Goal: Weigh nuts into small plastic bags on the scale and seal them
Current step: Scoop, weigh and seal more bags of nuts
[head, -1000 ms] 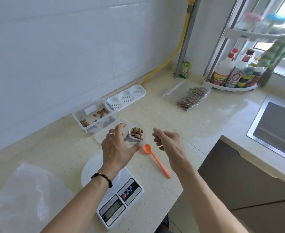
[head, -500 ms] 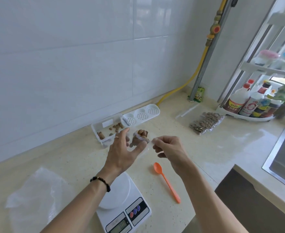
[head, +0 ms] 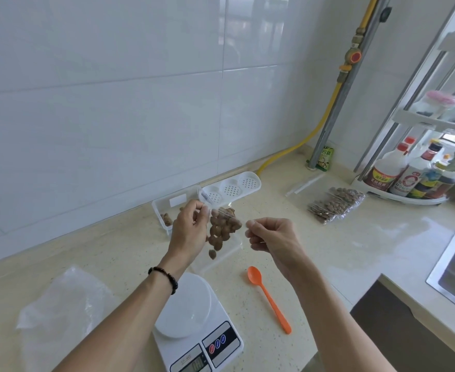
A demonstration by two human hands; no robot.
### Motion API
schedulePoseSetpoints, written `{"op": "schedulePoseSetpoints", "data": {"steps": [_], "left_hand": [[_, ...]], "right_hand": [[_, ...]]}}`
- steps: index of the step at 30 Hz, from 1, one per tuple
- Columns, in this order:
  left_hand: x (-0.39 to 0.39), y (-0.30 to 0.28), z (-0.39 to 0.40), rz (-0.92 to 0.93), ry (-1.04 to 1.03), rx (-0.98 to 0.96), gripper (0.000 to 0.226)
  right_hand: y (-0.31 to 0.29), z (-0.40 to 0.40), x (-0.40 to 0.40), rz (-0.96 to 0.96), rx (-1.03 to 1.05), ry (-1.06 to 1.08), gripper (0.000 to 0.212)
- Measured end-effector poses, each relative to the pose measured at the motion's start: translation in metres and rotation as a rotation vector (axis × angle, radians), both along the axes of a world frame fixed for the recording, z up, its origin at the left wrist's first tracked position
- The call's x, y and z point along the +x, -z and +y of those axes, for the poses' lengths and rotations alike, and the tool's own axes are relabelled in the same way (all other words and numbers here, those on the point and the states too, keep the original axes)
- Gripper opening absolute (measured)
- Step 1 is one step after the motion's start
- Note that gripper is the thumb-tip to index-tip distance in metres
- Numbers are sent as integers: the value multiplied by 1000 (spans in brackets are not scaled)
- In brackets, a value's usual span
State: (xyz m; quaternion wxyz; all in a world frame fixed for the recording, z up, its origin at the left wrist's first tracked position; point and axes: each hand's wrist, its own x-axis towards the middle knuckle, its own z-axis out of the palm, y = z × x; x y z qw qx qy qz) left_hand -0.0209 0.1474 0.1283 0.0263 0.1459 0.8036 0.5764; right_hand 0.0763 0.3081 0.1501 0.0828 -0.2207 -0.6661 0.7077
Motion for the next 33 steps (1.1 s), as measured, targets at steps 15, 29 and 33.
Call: {"op": "schedulePoseSetpoints", "data": {"steps": [15,29,33], "left_hand": [[7,-9,-15,-9,37,174,22],[-2,39,-102,-288,247,-146,19],[-7,63,-108,-198,163,-316,19]], "right_hand": [[-14,-12,-9,50,223,-105,14],[28,-49,-29,-2,-121,-80,12],[62,-49,-24,-145,-42,-15,8]]}}
